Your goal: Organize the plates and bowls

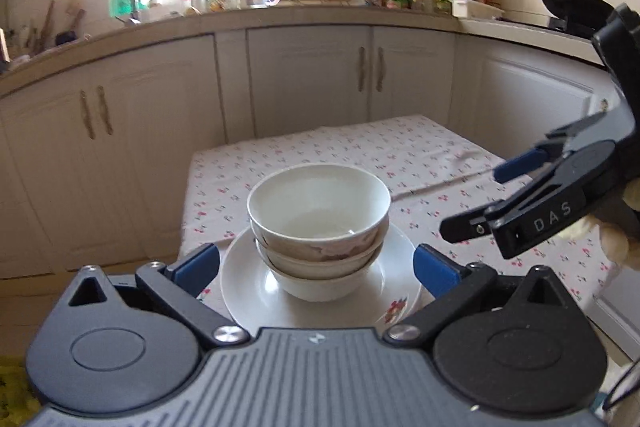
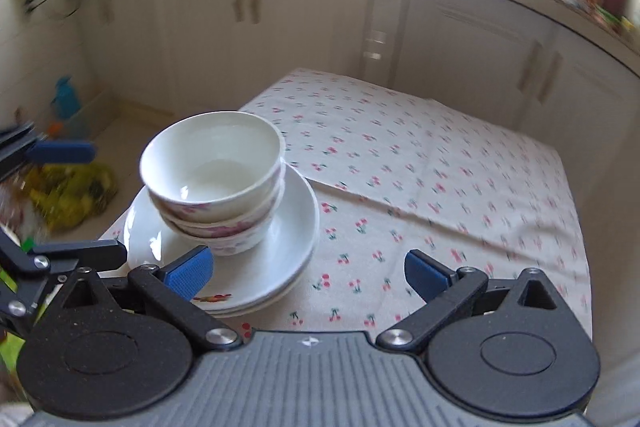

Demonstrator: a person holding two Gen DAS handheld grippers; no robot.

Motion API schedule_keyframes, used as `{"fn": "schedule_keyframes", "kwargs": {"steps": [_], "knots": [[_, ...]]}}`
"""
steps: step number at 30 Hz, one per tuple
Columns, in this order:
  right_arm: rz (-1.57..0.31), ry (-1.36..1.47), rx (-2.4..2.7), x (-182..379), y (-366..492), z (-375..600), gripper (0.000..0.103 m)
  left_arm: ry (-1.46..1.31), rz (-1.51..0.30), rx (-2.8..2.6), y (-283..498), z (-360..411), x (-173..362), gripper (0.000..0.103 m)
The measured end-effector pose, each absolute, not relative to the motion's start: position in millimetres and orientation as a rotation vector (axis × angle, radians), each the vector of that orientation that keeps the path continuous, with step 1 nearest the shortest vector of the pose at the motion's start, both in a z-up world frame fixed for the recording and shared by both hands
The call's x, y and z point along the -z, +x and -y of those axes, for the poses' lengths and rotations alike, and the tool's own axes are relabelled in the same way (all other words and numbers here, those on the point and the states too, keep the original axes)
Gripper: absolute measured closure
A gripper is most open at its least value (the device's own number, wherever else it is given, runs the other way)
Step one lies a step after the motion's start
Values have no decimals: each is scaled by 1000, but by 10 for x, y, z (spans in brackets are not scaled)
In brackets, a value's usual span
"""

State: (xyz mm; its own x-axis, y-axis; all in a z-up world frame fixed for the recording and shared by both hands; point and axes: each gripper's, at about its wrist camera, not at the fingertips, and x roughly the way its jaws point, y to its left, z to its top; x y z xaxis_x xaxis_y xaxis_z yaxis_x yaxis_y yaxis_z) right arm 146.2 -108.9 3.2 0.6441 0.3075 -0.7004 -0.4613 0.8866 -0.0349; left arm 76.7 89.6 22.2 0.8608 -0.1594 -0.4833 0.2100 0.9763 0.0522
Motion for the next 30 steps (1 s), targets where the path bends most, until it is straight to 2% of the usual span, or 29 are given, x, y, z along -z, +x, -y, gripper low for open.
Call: {"fn": "schedule_keyframes", "kwargs": {"steps": [9,16,30], "knots": [[-669,-192,-260,-141,730,1441,0,-1,-565,48,291,-574,-358,1],[-587,-163,-256,-303,273,1579,0,-9,-527,44,-48,-403,-479,1],[-538,-155,-235,-379,79,1594,0,-33,-498,12,-201,-368,-557,1]]}}
